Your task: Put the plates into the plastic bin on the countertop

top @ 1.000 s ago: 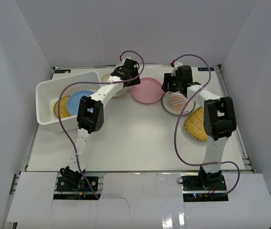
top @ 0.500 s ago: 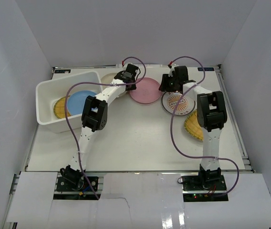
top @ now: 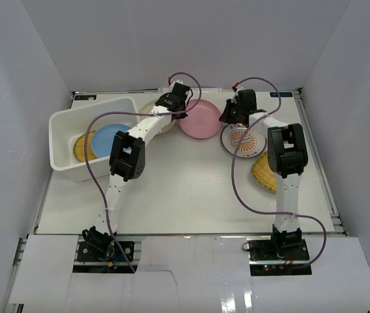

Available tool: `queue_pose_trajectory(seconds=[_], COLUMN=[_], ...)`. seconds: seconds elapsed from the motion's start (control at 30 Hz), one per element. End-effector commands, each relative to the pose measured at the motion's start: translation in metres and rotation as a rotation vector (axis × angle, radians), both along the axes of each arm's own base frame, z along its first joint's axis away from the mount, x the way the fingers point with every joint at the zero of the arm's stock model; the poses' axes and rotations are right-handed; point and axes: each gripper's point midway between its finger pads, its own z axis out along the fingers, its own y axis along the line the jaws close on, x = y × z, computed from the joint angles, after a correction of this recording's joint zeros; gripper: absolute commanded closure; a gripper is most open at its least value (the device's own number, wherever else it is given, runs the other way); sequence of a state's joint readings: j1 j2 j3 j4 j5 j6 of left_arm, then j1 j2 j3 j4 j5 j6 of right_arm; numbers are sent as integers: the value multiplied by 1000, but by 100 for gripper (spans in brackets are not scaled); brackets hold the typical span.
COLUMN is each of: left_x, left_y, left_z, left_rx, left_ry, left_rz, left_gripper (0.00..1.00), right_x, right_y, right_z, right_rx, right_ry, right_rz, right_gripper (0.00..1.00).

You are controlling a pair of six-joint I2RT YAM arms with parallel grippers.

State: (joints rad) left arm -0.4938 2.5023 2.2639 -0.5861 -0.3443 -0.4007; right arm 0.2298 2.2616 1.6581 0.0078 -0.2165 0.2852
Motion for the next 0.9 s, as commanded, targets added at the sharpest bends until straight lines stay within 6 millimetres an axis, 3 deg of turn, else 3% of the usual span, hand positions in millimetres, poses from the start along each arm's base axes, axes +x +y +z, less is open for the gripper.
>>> queue_pose_trajectory(seconds=[0.0,0.07,0.1,0.13,0.3,0.33,0.37,0.4,0.5,0.53,0.6,0.7,0.77,0.87], left_x=[-2,-6,-9,-12,-26,-31,-35,-43,-59,-71,-84,-101,-107,-122], left_y=[-6,-3,1,4,10,12,10,7,3,0,-14,-32,-40,-52], left_z=[145,165,167,183,183,176,170,152,146,139,144,179,218,244], left_rx=[-98,-108,-99,-107,-104,-106,-113,-130,-193,-211,-238,-261,-287,-309], left_ry=[-243,-271,-273,-298,-281,-259,-241,-200,-170,-142,-139,-195,-261,-285], left_rz=[-20,-21,-14,-12,-15,-18,-23,-29,-40,-67,-107,-157,-187,-239], left_gripper=[100,100,100,100,100,100,100,100,100,100,100,100,100,100], right_x=[5,4,1,-2,-24,-34,-43,-57,-85,-103,-117,-144,-159,-176], right_y=[1,-2,-5,-10,-25,-27,-29,-29,-28,-30,-29,-19,-16,-14], right_z=[71,89,109,112,159,149,160,142,144,133,129,130,139,153], right_rx=[63,71,77,69,87,81,86,84,120,124,140,161,142,156], right_ry=[-138,-172,-206,-208,-272,-248,-263,-223,-223,-200,-196,-186,-209,-231], right_rz=[-24,-45,-55,-72,-91,-90,-89,-75,-57,-54,-39,6,31,38], right_gripper=[92,92,92,92,92,92,92,92,92,92,92,92,92,92])
